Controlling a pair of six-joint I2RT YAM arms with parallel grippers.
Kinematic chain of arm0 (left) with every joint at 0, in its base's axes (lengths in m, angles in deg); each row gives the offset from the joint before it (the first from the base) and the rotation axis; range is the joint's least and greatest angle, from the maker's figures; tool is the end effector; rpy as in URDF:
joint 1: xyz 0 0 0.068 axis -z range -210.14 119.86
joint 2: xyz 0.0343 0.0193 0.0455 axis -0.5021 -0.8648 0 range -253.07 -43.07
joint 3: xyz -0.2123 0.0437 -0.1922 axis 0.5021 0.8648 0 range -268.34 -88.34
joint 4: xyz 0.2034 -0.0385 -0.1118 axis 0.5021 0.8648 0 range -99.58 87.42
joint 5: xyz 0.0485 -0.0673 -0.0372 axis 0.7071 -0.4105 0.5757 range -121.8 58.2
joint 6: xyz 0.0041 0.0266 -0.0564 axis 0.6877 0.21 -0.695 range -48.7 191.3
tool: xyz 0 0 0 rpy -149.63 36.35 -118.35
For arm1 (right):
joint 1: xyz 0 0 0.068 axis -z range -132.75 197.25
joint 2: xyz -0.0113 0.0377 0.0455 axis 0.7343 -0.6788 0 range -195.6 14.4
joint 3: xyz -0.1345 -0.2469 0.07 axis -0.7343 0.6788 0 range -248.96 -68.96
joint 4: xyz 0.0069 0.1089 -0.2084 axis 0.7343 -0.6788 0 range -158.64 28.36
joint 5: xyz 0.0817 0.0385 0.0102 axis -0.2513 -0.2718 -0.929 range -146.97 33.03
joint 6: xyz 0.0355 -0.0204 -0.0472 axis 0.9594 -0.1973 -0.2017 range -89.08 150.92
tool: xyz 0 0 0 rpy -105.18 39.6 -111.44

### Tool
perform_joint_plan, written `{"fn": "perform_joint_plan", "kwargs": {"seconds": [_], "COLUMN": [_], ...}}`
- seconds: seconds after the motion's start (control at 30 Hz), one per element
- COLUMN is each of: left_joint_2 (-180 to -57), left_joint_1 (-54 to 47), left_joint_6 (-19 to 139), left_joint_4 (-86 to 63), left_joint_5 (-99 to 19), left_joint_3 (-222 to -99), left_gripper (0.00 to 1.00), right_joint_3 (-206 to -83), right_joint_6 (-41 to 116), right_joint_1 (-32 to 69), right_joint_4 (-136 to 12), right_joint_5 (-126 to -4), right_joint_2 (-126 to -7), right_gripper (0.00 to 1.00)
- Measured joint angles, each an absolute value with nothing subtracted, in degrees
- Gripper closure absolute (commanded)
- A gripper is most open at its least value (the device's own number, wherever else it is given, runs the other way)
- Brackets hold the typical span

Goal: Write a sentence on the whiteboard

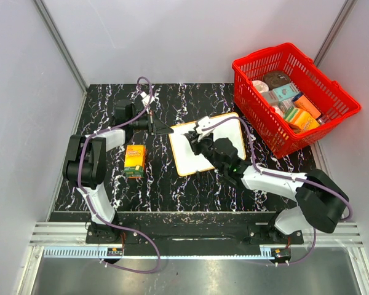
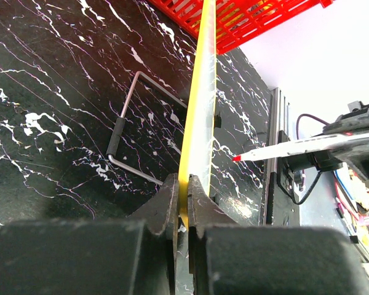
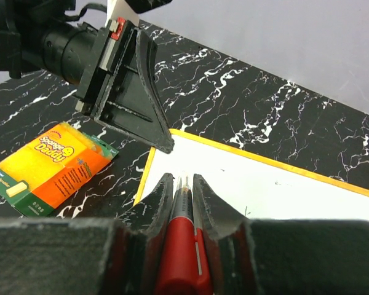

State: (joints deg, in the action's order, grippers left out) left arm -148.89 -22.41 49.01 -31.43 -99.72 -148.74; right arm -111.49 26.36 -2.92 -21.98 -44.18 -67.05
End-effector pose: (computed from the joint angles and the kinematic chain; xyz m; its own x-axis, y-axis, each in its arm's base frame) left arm 0.3665 -0.0942 0.2352 -0.7050 -0.0482 -0.7076 0.6753 0.2592 -0.6905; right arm 0.2034 0.2275 0.3038 0.0564 -0.0534 -0.9970 -0.6045 0.7929 -0.0767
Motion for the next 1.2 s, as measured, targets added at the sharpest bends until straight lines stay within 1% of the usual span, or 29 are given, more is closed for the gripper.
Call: {"fn": "perform_joint_plan", "kwargs": {"seconds": [0.53, 0.9, 1.2], "left_joint_2": [-148.89, -148.89, -148.89], "left_joint_1": [-22.1, -22.08, -22.0], "left_joint_6": [49.01, 49.04, 49.04], "left_joint_4": [-31.43, -31.43, -31.43], "left_joint_5": [-99.72, -99.72, -99.48], "left_joint_3": [-148.74, -148.74, -148.74], "left_gripper": [1.0, 1.0, 1.0], "right_joint_3": [-113.45, -115.25, -115.25], "right_joint_6": [26.3, 26.56, 27.15], "right_joint_1": [-3.45, -3.47, -3.49], "right_joint_4": [-21.39, -21.15, -21.26], "right_joint_5": [-41.4, -40.4, -39.43], "right_joint_2": [-69.34, -73.58, -73.71], "right_gripper": [1.0, 1.0, 1.0]}}
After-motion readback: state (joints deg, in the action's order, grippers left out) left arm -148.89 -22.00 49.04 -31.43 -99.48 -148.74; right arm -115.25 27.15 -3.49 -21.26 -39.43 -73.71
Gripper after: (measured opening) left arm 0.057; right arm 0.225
